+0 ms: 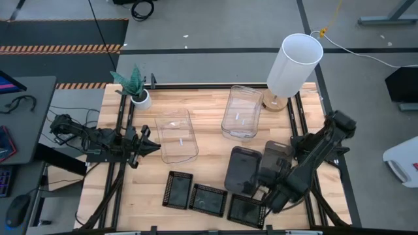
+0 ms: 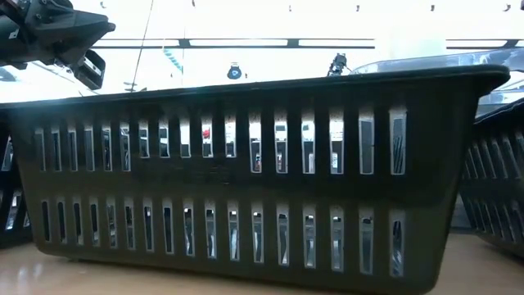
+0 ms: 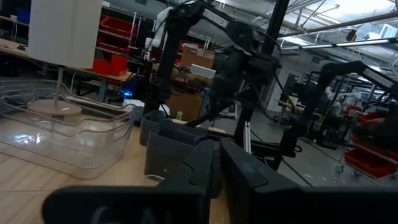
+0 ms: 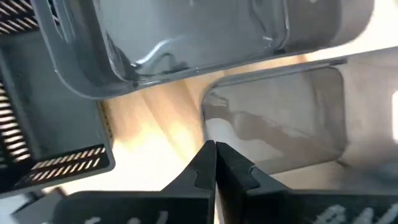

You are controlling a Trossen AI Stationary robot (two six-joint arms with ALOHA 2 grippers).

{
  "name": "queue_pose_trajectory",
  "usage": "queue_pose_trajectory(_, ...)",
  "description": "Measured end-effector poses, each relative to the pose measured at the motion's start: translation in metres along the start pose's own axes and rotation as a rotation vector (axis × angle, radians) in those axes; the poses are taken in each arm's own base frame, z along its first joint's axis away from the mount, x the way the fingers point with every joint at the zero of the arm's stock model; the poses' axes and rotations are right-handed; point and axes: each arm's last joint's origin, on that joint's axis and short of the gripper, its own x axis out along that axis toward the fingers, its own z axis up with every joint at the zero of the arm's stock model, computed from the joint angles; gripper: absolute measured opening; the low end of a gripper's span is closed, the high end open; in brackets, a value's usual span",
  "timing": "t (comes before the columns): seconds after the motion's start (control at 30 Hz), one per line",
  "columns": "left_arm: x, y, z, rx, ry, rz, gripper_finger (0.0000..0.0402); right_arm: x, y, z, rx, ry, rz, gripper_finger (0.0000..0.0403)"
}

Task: Stack baskets by color
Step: Stack the right transparent black bin on top of the left transparent black bin

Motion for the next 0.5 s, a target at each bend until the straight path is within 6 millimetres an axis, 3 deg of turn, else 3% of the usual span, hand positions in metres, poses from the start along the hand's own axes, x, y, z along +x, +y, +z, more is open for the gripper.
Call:
queue_pose_trajectory(0.23,0.000,0.000,0.000,0.000,0.000,0.000,0.0028,-0.007,-0.048,-0.008,0.100,-0.021,0.186,0.0004)
queue_pose_trajectory(0.37,0.000,0.000,0.000,0.000,0.000,0.000,0.0033,-0.001,-0.053,-0.013,0.108,-0.010,0.312,0.0014)
queue_pose_trajectory(0.5,0.000,0.000,0.000,0.000,0.000,0.000,0.0036,0.012,-0.054,-0.013,0.153,0.078,0.322,0.0028)
